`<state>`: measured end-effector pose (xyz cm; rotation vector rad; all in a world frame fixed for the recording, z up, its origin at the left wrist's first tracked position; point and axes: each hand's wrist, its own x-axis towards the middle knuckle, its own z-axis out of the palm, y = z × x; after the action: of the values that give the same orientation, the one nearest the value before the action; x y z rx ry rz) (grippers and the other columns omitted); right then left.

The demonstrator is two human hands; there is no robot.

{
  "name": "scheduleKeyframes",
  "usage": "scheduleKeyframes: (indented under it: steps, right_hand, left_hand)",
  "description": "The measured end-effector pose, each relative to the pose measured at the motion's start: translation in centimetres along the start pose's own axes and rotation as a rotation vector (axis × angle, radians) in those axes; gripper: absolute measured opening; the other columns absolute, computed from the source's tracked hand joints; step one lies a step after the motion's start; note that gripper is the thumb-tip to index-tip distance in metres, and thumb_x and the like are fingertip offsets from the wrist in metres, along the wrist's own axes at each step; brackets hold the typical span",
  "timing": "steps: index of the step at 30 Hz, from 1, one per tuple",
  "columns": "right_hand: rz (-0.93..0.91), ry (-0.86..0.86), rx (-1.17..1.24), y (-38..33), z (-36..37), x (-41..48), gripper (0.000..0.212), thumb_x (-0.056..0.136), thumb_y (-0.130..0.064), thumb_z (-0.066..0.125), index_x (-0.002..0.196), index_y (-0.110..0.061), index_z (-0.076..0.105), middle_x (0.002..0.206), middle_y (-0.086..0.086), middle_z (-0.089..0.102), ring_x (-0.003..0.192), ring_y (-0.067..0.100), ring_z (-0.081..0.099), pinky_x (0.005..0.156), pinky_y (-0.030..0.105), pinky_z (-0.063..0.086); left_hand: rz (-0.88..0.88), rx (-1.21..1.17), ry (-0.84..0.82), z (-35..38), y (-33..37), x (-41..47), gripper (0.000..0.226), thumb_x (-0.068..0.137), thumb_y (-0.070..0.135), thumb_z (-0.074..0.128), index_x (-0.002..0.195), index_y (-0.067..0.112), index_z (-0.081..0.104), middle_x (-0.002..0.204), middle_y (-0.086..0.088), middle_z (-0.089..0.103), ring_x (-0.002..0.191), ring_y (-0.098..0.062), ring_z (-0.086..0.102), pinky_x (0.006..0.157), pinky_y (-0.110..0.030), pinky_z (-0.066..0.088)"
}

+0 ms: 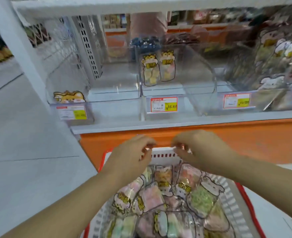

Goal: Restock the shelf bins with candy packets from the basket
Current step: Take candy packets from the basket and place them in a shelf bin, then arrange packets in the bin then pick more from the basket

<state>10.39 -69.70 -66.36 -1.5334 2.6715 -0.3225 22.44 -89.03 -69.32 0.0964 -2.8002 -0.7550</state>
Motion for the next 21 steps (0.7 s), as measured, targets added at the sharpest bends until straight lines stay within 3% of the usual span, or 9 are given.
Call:
scheduleKeyframes:
  steps: [2,4,6,8,10,12,17,21]
  right_hand:
    - [0.054,-0.288,-0.016,0.8,3.9,-1.0,0.024,0.095,-0.036,0.053,0.116,-0.036,0.064,0.113,-0.011,0.069,0.108,0.013,0.061,0.084,0.032,0.052]
    - [0.081,-0.493,0.034,1.5,7.4,-1.7,0.030,0.095,-0.030,0.054,0.123,-0.029,0.063,0.119,-0.005,0.067,0.110,0.016,0.061,0.084,0.027,0.047]
    - [0.115,-0.641,0.082,2.0,10.4,-2.0,0.038,0.097,-0.031,0.058,0.134,-0.022,0.055,0.128,0.001,0.062,0.113,0.019,0.059,0.087,0.027,0.046]
    - [0.156,-0.726,0.108,2.2,12.8,-2.2,0.053,0.098,-0.037,0.059,0.145,-0.020,0.043,0.141,0.004,0.053,0.123,0.022,0.054,0.098,0.032,0.046]
    - [0.214,-0.739,0.193,2.0,14.6,-2.2,0.062,0.099,-0.041,0.057,0.152,-0.018,0.034,0.148,0.005,0.046,0.129,0.023,0.050,0.103,0.033,0.042]
    - [0.294,-0.720,0.355,1.3,16.3,-2.0,0.068,0.098,-0.042,0.057,0.155,-0.019,0.026,0.150,0.006,0.045,0.129,0.023,0.050,0.101,0.032,0.042]
    - [0.515,-0.585,0.752,-0.9,19.4,-0.4,0.083,0.093,-0.030,0.067,0.158,-0.027,0.016,0.138,0.005,0.054,0.113,0.024,0.063,0.091,0.038,0.056]
    - [0.603,-0.499,0.774,-2.2,20.8,0.5,0.099,0.086,-0.034,0.076,0.159,-0.026,0.009,0.152,0.008,0.041,0.121,0.024,0.056,0.087,0.031,0.050]
  left_hand:
    - [-0.103,0.113,-0.255,2.2,-1.3,-1.4,0.027,0.100,0.030,0.050,0.125,0.035,0.059,0.115,0.020,0.056,0.108,-0.007,0.059,0.089,-0.031,0.051]
    - [-0.163,0.196,-0.452,4.4,-3.0,-3.0,0.024,0.100,0.034,0.048,0.121,0.034,0.058,0.119,0.014,0.056,0.108,-0.013,0.059,0.090,-0.036,0.052]
    - [-0.163,0.281,-0.590,6.3,-4.4,-4.3,0.013,0.099,0.034,0.045,0.106,0.030,0.056,0.110,0.008,0.056,0.101,-0.019,0.060,0.084,-0.042,0.055]
    - [-0.181,0.336,-0.719,7.8,-5.6,-5.3,0.020,0.097,0.029,0.047,0.116,0.027,0.053,0.121,0.002,0.052,0.109,-0.023,0.055,0.086,-0.043,0.053]
    - [-0.210,0.358,-0.812,8.8,-6.5,-5.9,0.052,0.094,0.025,0.052,0.145,0.028,0.041,0.144,0.000,0.039,0.128,-0.027,0.044,0.097,-0.045,0.049]
    - [-0.195,0.392,-0.849,9.5,-7.0,-6.4,0.067,0.093,0.024,0.054,0.154,0.030,0.028,0.155,-0.003,0.026,0.140,-0.032,0.033,0.104,-0.049,0.045]
    - [-0.162,0.390,-0.858,10.9,-7.9,-8.0,0.066,0.095,0.028,0.051,0.155,0.034,0.024,0.165,0.002,-0.004,0.151,-0.032,0.007,0.118,-0.051,0.029]
    - [-0.128,0.375,-0.817,11.2,-8.9,-8.6,0.068,0.097,0.037,0.049,0.157,0.036,0.018,0.166,0.004,-0.010,0.153,-0.027,0.001,0.119,-0.050,0.028]
